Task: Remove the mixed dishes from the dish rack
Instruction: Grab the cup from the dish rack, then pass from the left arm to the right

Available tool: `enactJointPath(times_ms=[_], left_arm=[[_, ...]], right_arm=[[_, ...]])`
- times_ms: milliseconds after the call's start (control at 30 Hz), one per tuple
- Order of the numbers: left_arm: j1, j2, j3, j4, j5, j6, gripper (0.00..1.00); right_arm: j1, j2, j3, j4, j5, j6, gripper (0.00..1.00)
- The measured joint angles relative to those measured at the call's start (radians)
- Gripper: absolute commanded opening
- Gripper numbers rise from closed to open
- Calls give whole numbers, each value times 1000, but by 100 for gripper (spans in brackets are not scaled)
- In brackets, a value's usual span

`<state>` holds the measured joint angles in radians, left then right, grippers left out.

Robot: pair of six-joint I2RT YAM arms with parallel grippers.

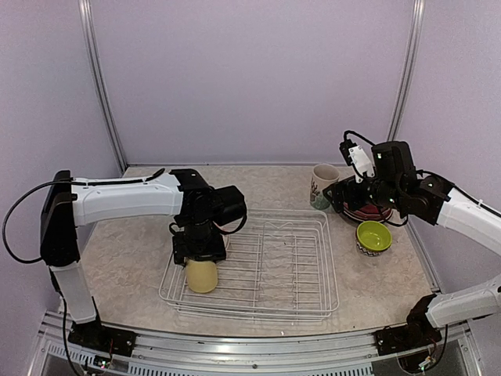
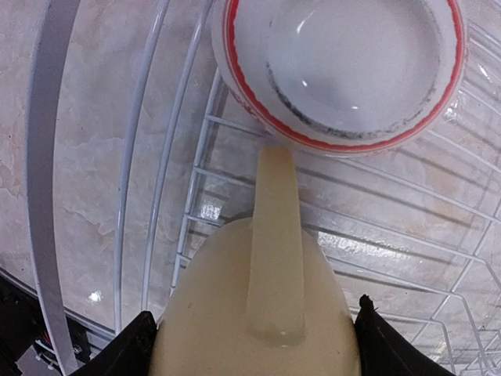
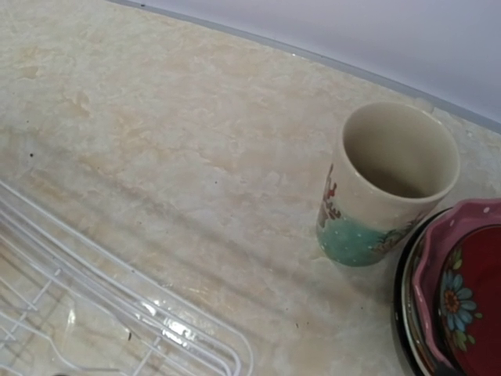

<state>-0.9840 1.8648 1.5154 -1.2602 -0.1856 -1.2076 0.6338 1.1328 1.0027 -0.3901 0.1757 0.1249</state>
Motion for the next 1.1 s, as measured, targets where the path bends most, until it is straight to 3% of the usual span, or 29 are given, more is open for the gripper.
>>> enactJointPath(times_ms=[300, 567, 867, 1100], left_arm=[[-2, -153, 11, 60, 28, 56, 42], [78, -354, -89, 263, 132, 113, 37], [182, -496, -284, 624, 303, 158, 37], [215, -517, -327, 923, 411, 168, 36]], right_arm=[[0, -2, 0, 24, -49, 31, 99], [0, -7, -37, 124, -210, 130, 98], [48, 69, -140, 457, -519, 368, 100], [86, 156, -213, 787, -682, 586, 100]])
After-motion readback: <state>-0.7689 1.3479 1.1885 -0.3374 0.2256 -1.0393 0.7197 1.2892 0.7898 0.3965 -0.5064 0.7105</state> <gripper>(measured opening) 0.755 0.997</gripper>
